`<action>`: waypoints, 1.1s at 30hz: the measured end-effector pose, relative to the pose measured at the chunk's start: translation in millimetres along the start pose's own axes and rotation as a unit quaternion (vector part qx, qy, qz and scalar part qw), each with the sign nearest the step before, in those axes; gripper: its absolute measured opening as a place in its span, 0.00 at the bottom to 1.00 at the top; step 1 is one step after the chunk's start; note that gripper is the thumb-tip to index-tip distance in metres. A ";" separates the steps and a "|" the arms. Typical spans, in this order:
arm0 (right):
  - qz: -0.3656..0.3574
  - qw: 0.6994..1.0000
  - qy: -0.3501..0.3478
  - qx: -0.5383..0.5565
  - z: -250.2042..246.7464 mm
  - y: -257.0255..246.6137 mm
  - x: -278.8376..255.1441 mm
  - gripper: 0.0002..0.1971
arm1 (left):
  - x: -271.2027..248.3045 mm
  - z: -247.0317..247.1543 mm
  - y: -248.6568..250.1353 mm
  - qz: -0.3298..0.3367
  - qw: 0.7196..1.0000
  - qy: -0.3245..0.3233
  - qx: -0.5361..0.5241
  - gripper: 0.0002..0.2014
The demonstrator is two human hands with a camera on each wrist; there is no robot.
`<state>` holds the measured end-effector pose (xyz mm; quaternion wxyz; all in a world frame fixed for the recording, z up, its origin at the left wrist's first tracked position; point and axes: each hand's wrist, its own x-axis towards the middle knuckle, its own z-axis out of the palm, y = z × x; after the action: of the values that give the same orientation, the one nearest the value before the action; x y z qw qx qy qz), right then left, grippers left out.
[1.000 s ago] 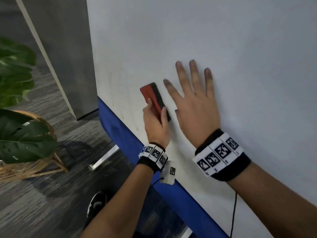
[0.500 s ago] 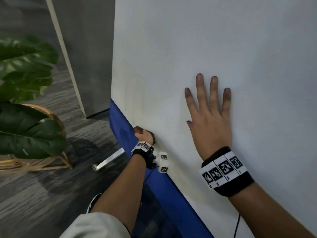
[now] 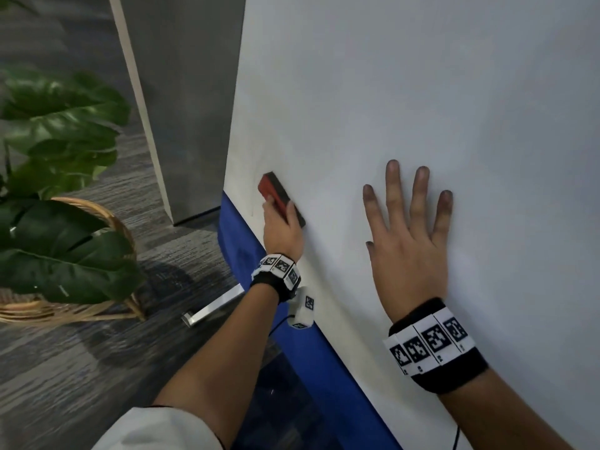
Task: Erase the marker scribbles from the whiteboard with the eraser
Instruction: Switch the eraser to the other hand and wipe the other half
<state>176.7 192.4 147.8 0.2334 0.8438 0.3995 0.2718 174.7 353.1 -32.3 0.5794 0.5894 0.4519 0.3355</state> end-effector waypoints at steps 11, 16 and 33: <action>-0.054 0.998 -0.028 -0.009 -3.7 -8.8 22.2 0.44 | 27.8 -11.1 100.2 0.168 0.983 0.008 -0.070 0.24; -0.041 0.999 -0.028 -0.019 3.0 -16.1 24.4 0.45 | 15.9 7.7 -12.9 -0.034 0.996 0.028 -0.075 0.24; -0.068 0.995 -0.013 -0.069 19.9 -19.4 15.1 0.47 | 108.3 -5.3 -54.3 -0.213 0.973 0.042 -0.073 0.24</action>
<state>187.0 212.0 125.3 0.3144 0.7998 0.4334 0.2713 201.7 450.5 -99.2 0.6600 0.4208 0.5652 0.2605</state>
